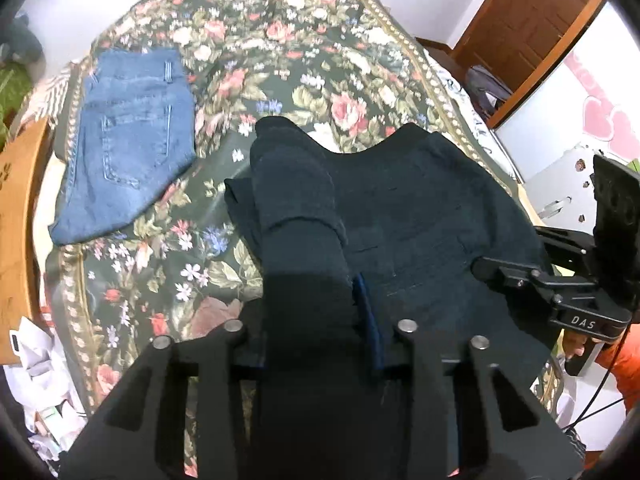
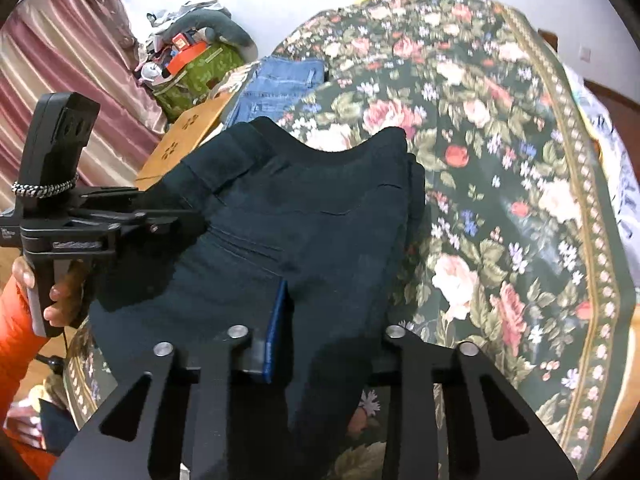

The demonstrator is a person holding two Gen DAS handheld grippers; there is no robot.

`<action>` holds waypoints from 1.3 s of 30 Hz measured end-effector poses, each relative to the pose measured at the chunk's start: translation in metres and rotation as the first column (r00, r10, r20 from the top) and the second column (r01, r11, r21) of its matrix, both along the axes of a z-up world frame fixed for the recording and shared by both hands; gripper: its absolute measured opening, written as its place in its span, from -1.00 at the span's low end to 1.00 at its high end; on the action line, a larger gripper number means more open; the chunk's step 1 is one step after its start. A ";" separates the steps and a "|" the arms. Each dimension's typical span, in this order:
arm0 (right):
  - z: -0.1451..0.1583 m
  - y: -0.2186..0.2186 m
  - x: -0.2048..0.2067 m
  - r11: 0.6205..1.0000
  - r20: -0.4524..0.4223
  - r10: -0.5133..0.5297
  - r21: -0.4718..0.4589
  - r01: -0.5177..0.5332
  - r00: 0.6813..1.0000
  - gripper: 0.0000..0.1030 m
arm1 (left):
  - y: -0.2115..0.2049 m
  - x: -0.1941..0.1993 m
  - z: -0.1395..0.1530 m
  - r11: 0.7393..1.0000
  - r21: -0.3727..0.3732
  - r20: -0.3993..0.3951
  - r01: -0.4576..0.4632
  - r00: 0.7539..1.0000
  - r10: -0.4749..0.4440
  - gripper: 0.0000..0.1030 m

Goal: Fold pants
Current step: 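Carry the black trousers with both grippers and lay them onto the blue jeans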

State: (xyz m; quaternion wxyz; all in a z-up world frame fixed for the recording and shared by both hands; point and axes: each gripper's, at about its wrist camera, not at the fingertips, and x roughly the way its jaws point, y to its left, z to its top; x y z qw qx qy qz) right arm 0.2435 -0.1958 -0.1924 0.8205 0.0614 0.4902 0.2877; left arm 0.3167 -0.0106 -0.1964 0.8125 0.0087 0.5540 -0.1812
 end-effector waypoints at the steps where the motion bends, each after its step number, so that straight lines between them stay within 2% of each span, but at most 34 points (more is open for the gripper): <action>1: 0.003 0.001 0.002 1.000 0.009 0.000 -0.002 0.000 1.000 -0.57 | 0.001 -0.001 0.005 1.000 -0.006 0.013 -0.006 1.000 0.006 -0.40; 6: 0.035 0.010 0.001 1.000 0.095 0.008 -0.014 -0.006 0.995 -0.64 | 0.011 -0.012 0.039 1.000 -0.019 0.127 -0.025 0.992 0.027 -0.51; 10: 0.067 0.026 0.004 1.000 0.205 0.010 -0.015 -0.007 0.979 -0.64 | 0.028 -0.016 0.073 0.998 -0.015 0.234 -0.061 0.970 0.063 -0.52; 14: 0.097 0.052 0.016 1.000 0.293 0.021 -0.004 -0.021 0.956 -0.65 | 0.052 -0.015 0.109 0.993 -0.012 0.339 -0.114 0.934 0.111 -0.52; 16: 0.112 0.070 0.026 0.999 0.337 0.027 0.007 -0.032 0.941 -0.65 | 0.068 -0.012 0.127 0.989 -0.009 0.395 -0.150 0.908 0.141 -0.52; 22: 0.131 0.114 0.061 0.997 0.409 0.035 0.043 -0.057 0.912 -0.65 | 0.118 0.017 0.151 0.968 -0.019 0.456 -0.251 0.859 0.232 -0.52; 26: 0.123 0.151 0.094 0.995 0.420 0.059 0.044 -0.085 0.906 -0.65 | 0.153 0.047 0.145 0.953 -0.019 0.453 -0.303 0.847 0.279 -0.52; 29: 0.108 0.178 0.120 0.994 0.409 0.086 0.032 -0.109 0.909 -0.65 | 0.176 0.066 0.131 0.946 -0.010 0.438 -0.325 0.849 0.297 -0.52; 34: 0.075 0.211 0.157 0.992 0.354 0.116 0.004 -0.125 0.928 -0.65 | 0.205 0.111 0.083 0.931 0.035 0.384 -0.363 0.865 0.322 -0.52; 39: 0.031 0.231 0.195 0.993 0.246 0.122 -0.035 -0.117 0.962 -0.65 | 0.219 0.150 0.024 0.924 0.051 0.304 -0.379 0.887 0.347 -0.52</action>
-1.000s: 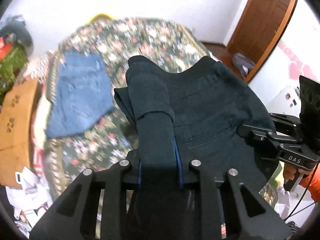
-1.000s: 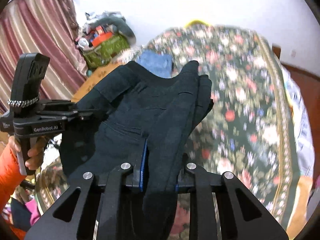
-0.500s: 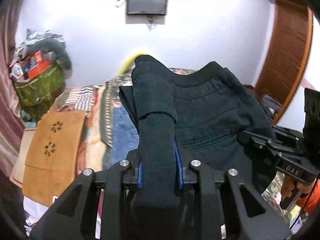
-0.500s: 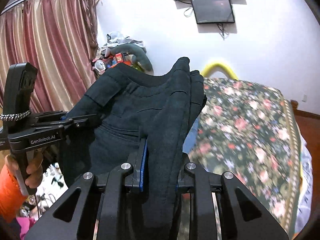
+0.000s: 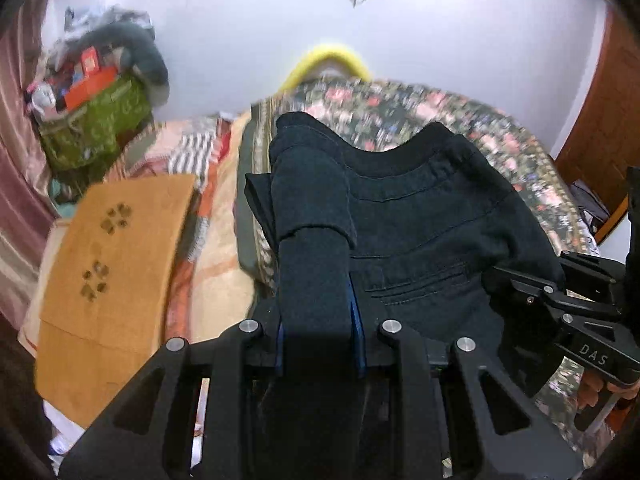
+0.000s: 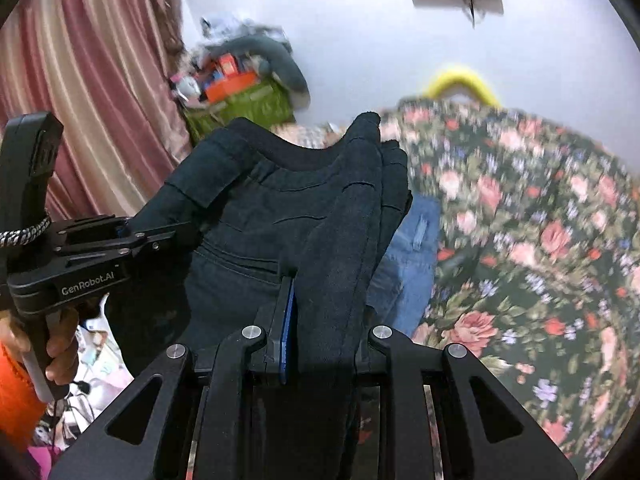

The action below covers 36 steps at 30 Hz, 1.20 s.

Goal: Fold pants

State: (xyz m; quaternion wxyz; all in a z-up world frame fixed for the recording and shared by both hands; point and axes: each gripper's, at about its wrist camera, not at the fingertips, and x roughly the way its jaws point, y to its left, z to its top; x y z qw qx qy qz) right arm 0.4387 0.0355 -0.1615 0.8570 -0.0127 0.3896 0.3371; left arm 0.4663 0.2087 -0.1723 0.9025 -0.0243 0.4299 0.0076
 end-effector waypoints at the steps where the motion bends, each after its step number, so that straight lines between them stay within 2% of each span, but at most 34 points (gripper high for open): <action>1: -0.011 0.002 0.009 1.000 -0.033 -0.005 -0.013 0.005 0.999 -0.65 | 0.002 0.008 -0.014 1.000 -0.008 -0.018 -0.005 1.000 0.005 -0.52; 5: -0.039 0.007 0.028 0.998 -0.119 -0.032 -0.064 0.025 0.992 -0.65 | -0.003 0.027 -0.057 1.000 -0.015 -0.076 0.000 0.997 -0.001 -0.52; 9: -0.063 0.010 0.035 0.990 -0.156 -0.061 -0.134 0.040 0.986 -0.65 | -0.006 0.046 -0.097 1.000 -0.021 -0.148 -0.006 0.989 0.003 -0.50; 13: -0.087 0.007 0.041 0.980 -0.220 -0.114 -0.186 0.073 0.969 -0.59 | -0.009 0.045 -0.109 1.000 -0.008 -0.155 -0.006 0.988 0.004 -0.38; 15: -0.091 0.004 0.041 0.979 -0.235 -0.127 -0.188 0.083 0.964 -0.56 | -0.011 0.044 -0.113 1.000 0.017 -0.169 0.007 0.986 -0.004 -0.26; 17: -0.090 0.000 0.037 0.978 -0.242 -0.133 -0.191 0.087 0.961 -0.53 | -0.010 0.041 -0.111 1.000 0.027 -0.181 0.011 0.983 -0.006 -0.25; 19: -0.085 -0.001 0.029 0.975 -0.233 -0.131 -0.205 0.084 0.964 -0.47 | -0.010 0.035 -0.105 0.999 0.030 -0.178 0.016 0.984 -0.011 -0.25; 22: -0.074 -0.005 0.018 0.973 -0.203 -0.122 -0.218 0.077 0.972 -0.47 | -0.013 0.022 -0.087 0.997 0.079 -0.154 0.008 0.988 0.004 -0.25; 25: -0.055 -0.014 0.004 0.977 -0.167 -0.112 -0.199 0.078 0.980 -0.47 | -0.014 0.005 -0.061 0.998 0.061 -0.129 0.000 0.992 0.008 -0.25; 31: 0.015 -0.038 -0.047 0.992 -0.044 -0.093 -0.088 0.089 0.995 -0.47 | -0.033 -0.052 0.016 0.996 0.094 0.009 -0.001 1.000 0.000 -0.25; 36: 0.085 -0.051 -0.105 0.998 0.110 -0.058 -0.018 0.061 0.992 -0.47 | -0.057 -0.121 0.085 0.994 0.091 0.146 0.054 0.987 -0.067 -0.18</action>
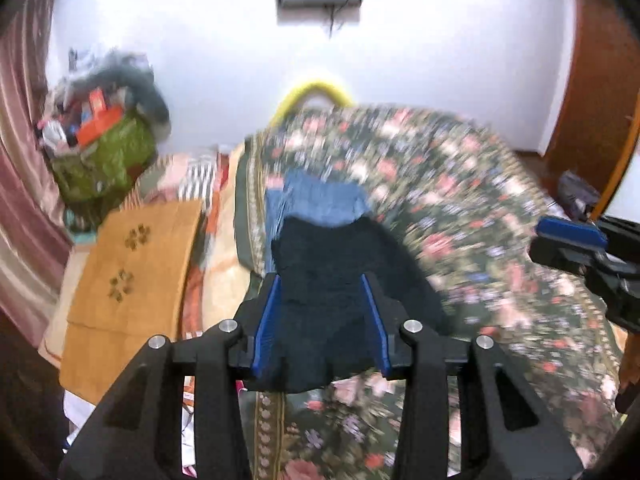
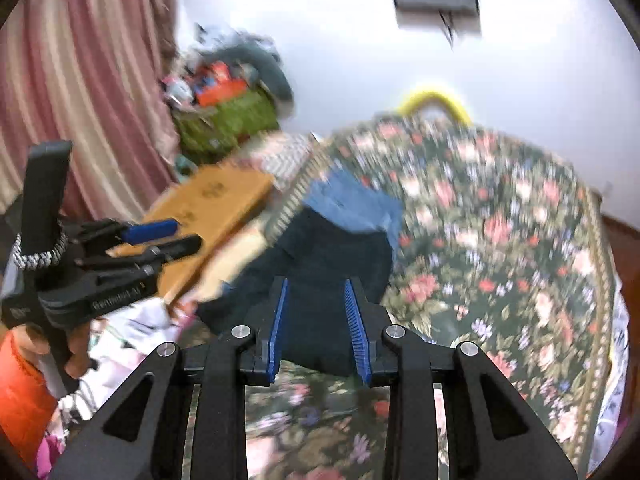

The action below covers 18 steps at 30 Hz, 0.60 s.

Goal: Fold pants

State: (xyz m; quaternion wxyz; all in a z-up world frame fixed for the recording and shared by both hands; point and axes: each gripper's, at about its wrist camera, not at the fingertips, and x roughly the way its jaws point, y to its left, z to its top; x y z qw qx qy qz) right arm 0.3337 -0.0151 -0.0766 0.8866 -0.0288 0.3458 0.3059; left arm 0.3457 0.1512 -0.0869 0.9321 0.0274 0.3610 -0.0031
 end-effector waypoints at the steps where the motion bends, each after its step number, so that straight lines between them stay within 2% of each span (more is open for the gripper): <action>1: 0.016 -0.004 -0.016 1.000 0.042 -0.002 0.019 0.001 0.999 -0.47 | -0.005 -0.015 0.013 1.000 0.007 0.032 0.006 0.999 -0.007 -0.17; 5: 0.061 -0.014 -0.070 0.997 0.171 -0.002 0.077 -0.012 0.985 -0.47 | -0.023 -0.078 0.060 0.999 0.025 0.165 0.022 0.986 -0.026 -0.13; 8: 0.084 -0.022 -0.108 0.992 0.250 -0.007 0.124 -0.025 0.968 -0.47 | -0.034 -0.130 0.090 0.999 0.033 0.276 0.007 0.961 -0.016 -0.08; 14: 0.109 -0.038 -0.186 0.982 0.393 -0.038 0.185 -0.039 0.919 -0.47 | -0.051 -0.209 0.122 1.000 0.018 0.428 -0.009 0.904 0.000 0.04; 18: 0.110 -0.046 -0.217 0.976 0.432 -0.052 0.212 -0.045 0.900 -0.47 | -0.057 -0.250 0.129 1.000 -0.009 0.492 -0.013 0.870 0.016 0.09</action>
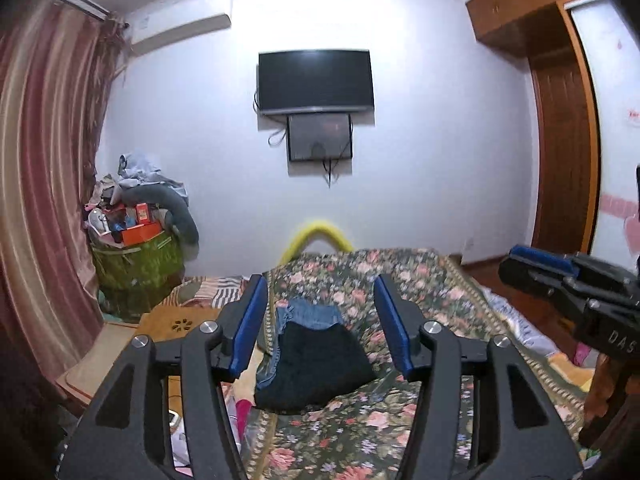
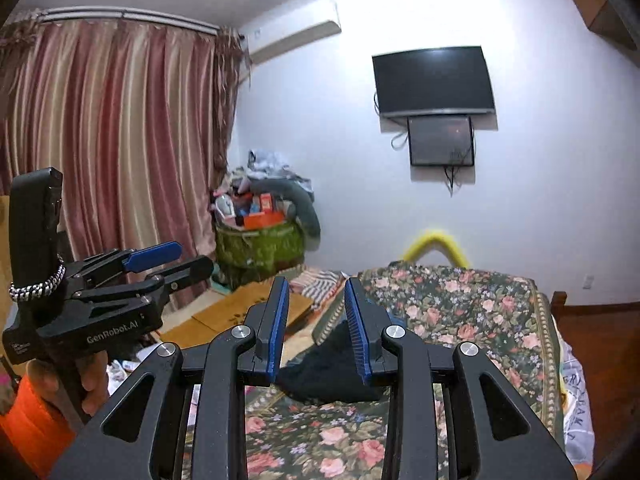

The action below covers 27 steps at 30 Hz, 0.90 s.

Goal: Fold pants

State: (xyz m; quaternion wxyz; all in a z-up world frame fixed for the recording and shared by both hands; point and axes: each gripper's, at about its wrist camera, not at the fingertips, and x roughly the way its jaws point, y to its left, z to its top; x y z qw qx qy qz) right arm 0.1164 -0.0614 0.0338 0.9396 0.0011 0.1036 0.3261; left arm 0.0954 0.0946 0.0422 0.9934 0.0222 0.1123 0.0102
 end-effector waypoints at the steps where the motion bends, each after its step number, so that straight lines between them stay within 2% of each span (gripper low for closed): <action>1: -0.001 -0.002 -0.004 1.000 0.001 -0.001 0.004 0.001 1.000 -0.47 | 0.000 -0.008 0.001 1.000 -0.013 0.011 0.003 1.000 -0.003 0.11; 3: -0.004 -0.007 -0.014 1.000 0.012 -0.014 0.008 0.014 1.000 -0.43 | 0.001 -0.021 0.000 0.999 -0.039 0.032 -0.001 0.999 0.002 0.26; 4: -0.004 -0.008 -0.016 1.000 0.018 -0.024 0.011 0.024 1.000 -0.31 | 0.002 -0.027 0.000 0.999 -0.048 0.040 -0.004 0.999 0.006 0.30; 7: -0.004 -0.014 -0.025 0.998 0.039 -0.063 0.029 0.062 0.997 0.34 | 0.001 -0.038 -0.004 0.998 -0.054 0.053 -0.030 0.998 0.033 0.54; 8: -0.004 -0.015 -0.027 0.997 0.046 -0.077 0.032 0.075 0.996 0.50 | 0.001 -0.040 -0.005 0.998 -0.057 0.052 -0.038 0.998 0.041 0.73; 9: -0.004 -0.016 -0.030 0.996 0.050 -0.089 0.032 0.087 0.995 0.55 | 0.002 -0.042 -0.007 0.997 -0.064 0.051 -0.044 0.998 0.047 0.87; 12: -0.003 -0.015 -0.031 0.993 0.056 -0.115 0.027 0.113 0.992 0.76 | 0.001 -0.049 -0.011 0.997 -0.067 0.057 -0.049 0.997 0.053 0.98; 14: -0.003 -0.014 -0.033 0.991 0.065 -0.133 0.026 0.131 0.989 1.00 | 0.000 -0.048 -0.012 0.997 -0.065 0.052 -0.046 0.997 0.049 1.00; 27: -0.012 -0.012 -0.033 0.990 0.047 -0.141 0.011 0.141 0.989 1.00 | 0.002 -0.046 -0.022 0.997 -0.071 0.029 -0.044 0.999 0.046 1.00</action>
